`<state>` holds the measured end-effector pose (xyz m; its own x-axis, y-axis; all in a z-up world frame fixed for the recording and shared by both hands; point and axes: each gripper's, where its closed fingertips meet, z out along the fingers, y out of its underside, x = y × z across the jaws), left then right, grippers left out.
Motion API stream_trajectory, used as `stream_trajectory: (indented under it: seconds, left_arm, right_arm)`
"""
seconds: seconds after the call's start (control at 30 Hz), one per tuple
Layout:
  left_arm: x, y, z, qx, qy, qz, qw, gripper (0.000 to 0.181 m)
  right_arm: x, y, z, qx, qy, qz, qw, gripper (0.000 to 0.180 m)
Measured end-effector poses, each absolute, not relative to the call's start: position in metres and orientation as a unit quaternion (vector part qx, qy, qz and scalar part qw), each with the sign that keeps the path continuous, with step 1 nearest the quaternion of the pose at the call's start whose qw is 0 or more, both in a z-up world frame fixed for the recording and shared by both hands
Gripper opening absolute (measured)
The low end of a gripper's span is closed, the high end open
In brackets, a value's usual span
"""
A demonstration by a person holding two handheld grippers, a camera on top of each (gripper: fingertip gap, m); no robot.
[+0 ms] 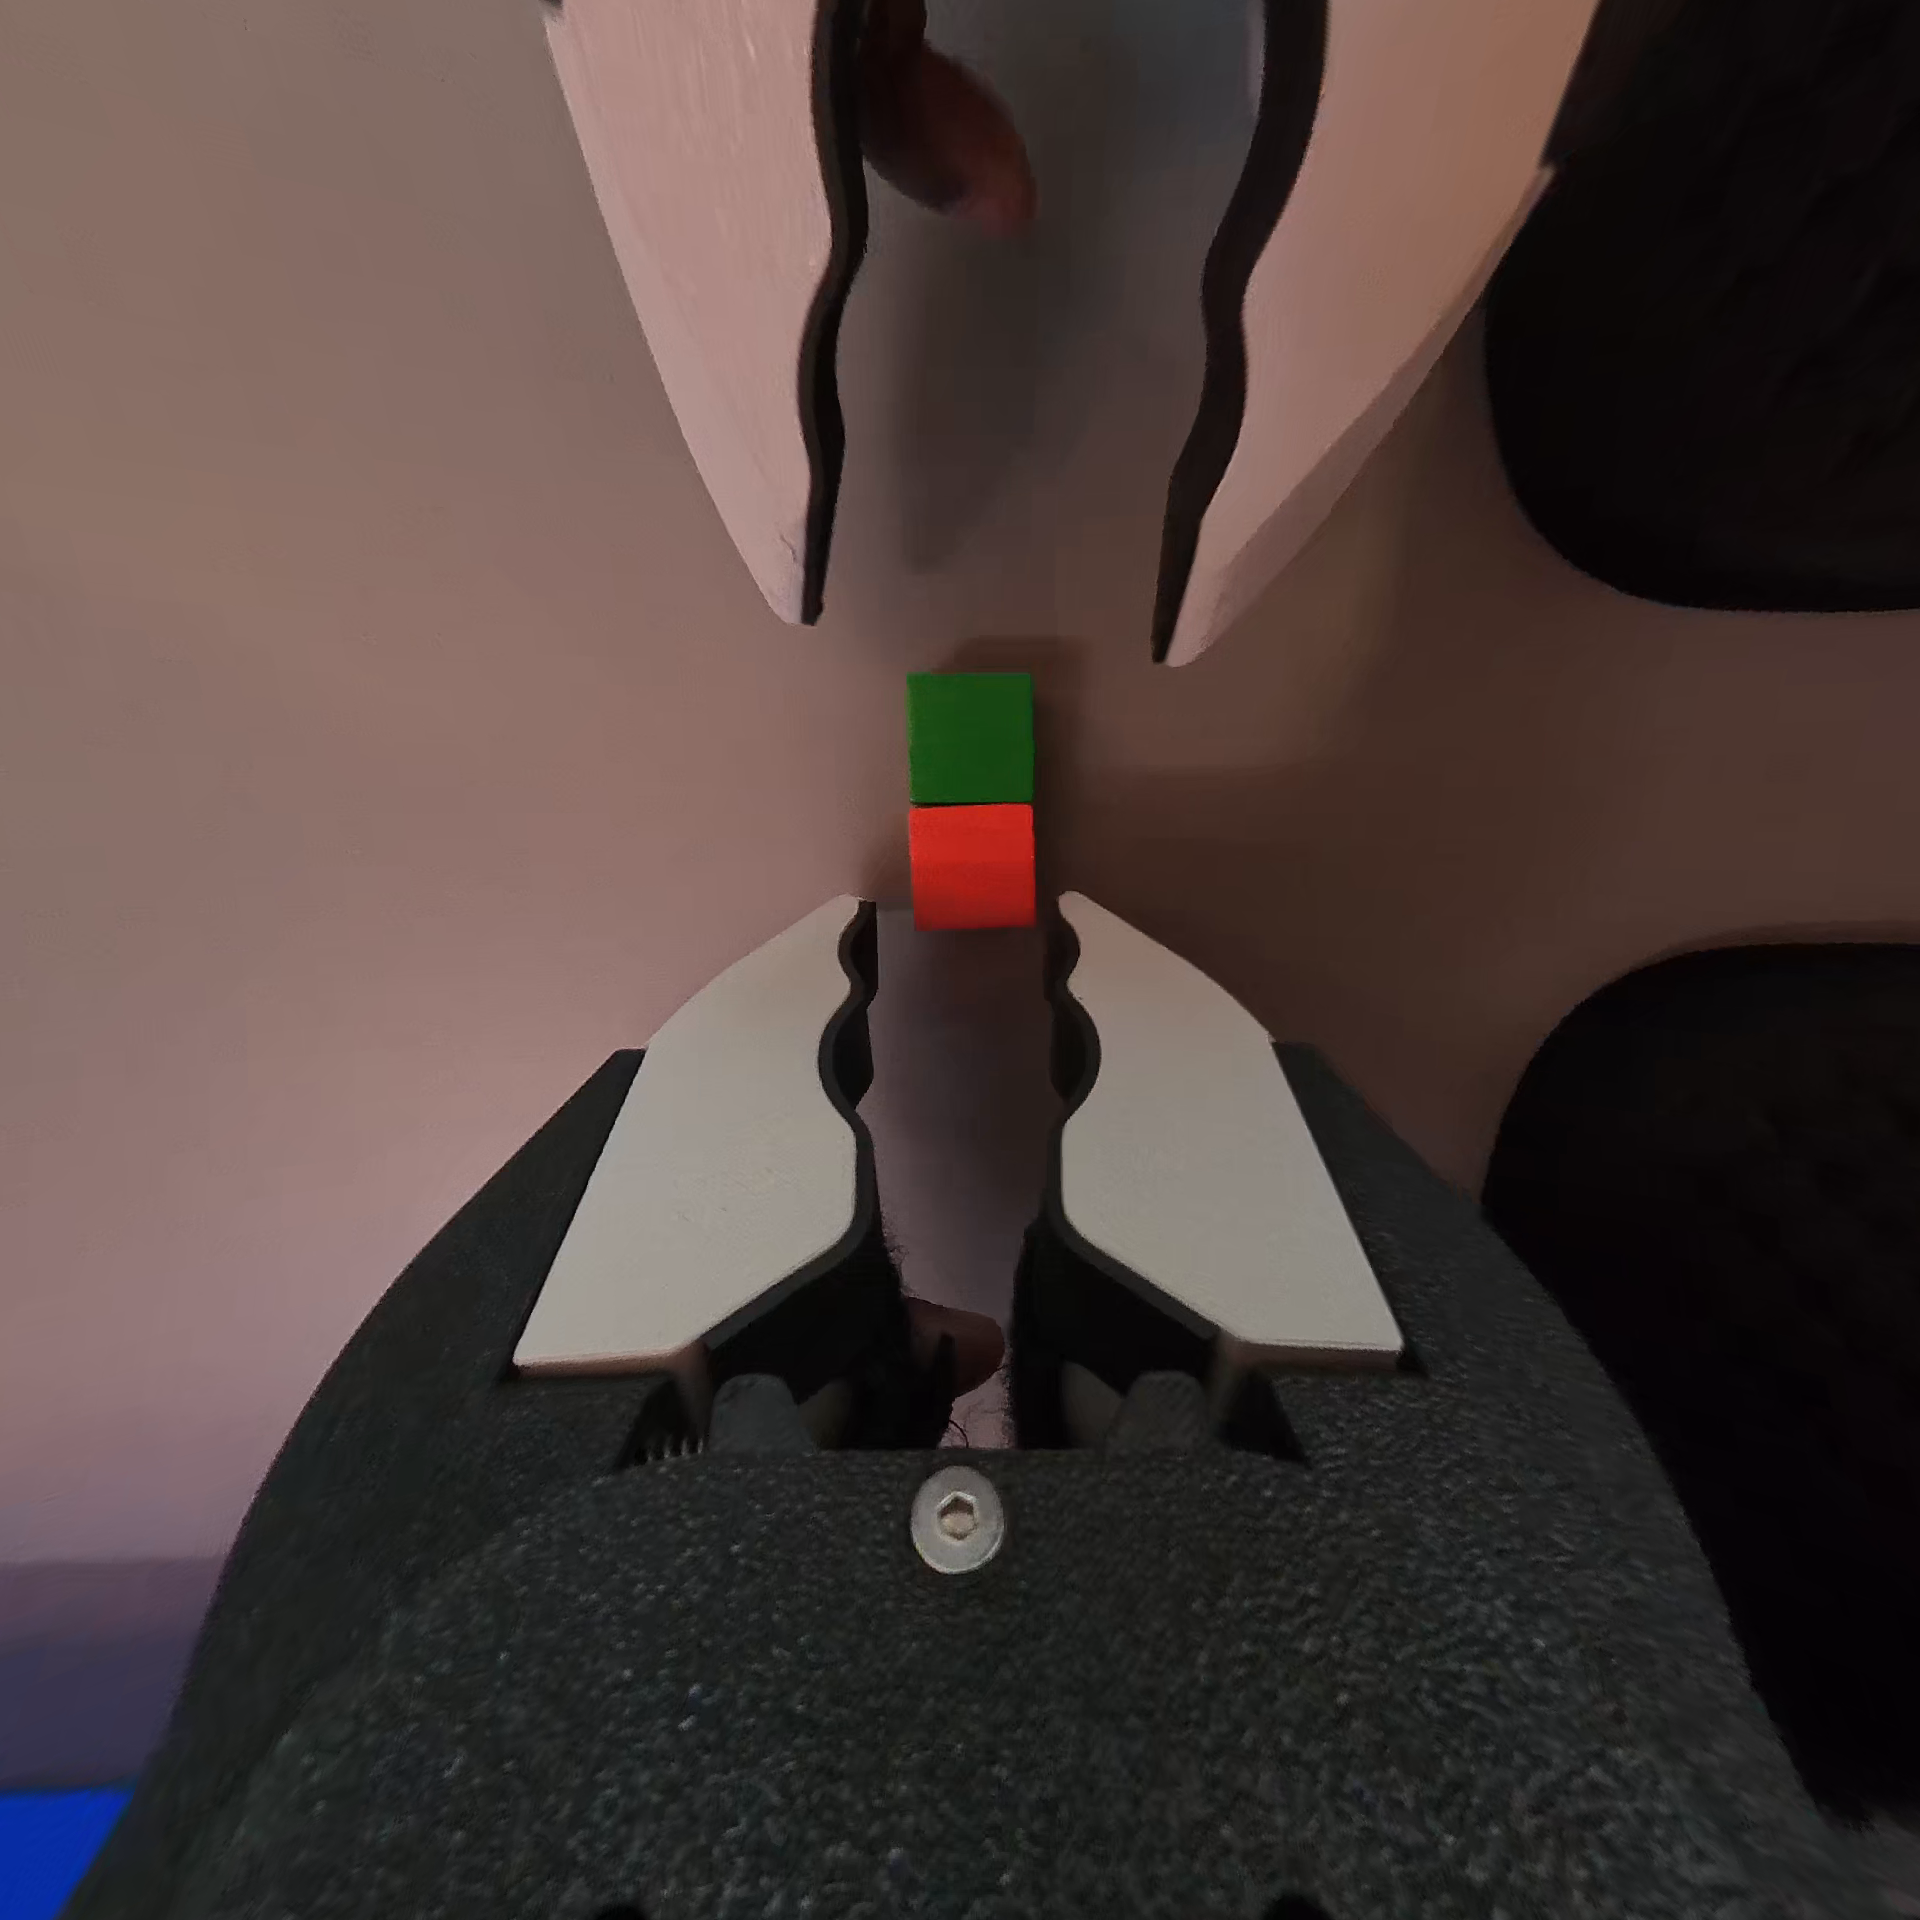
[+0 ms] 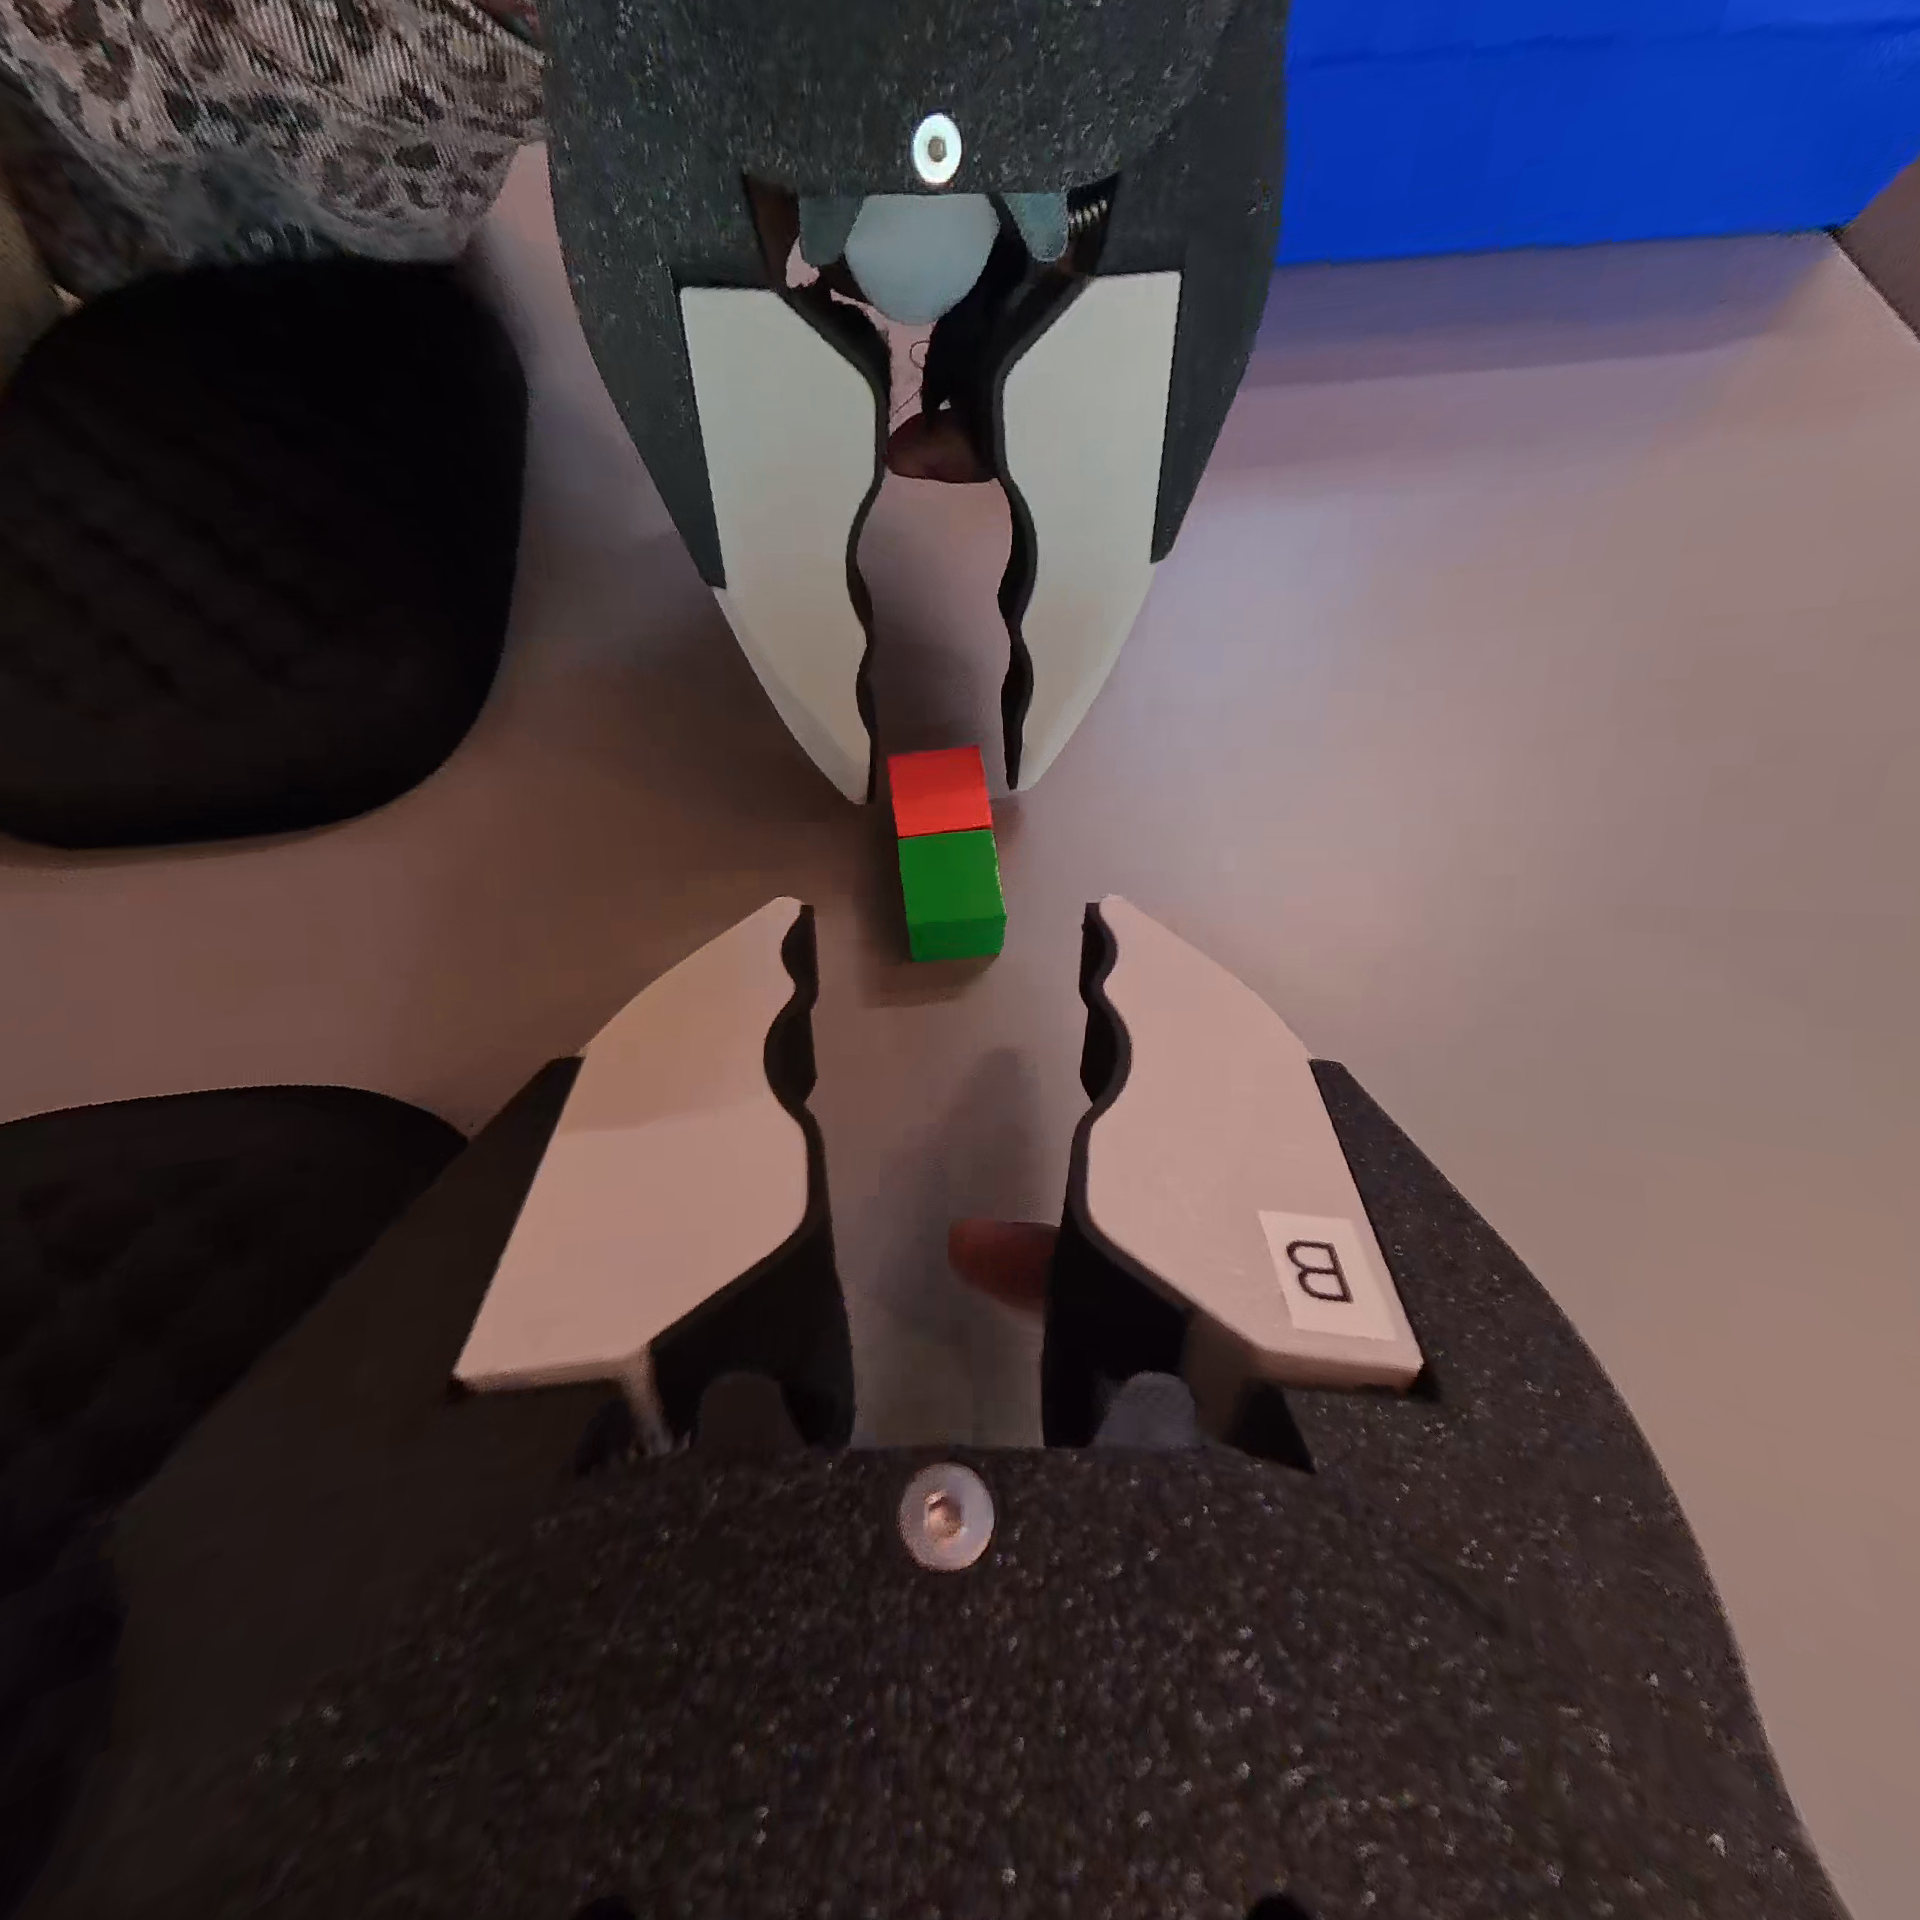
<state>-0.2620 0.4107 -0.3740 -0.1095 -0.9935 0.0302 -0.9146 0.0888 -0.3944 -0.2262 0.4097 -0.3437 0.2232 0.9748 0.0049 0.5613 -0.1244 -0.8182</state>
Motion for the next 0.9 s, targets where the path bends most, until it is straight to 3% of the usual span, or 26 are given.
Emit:
stream_trajectory:
  seconds: [0.3, 0.9]
  left_arm:
    - [-0.259, 0.409, -0.377, -0.630, 0.748, -0.169, 0.126, 0.026]
    - [-0.257, 0.408, -0.379, -0.611, 0.762, -0.173, 0.124, 0.024]
  right_arm:
    - [-0.227, 0.409, -0.356, -0.694, -0.570, 0.267, 0.349, 0.036]
    - [-0.228, 0.407, -0.362, -0.687, -0.585, 0.254, 0.348, 0.028]
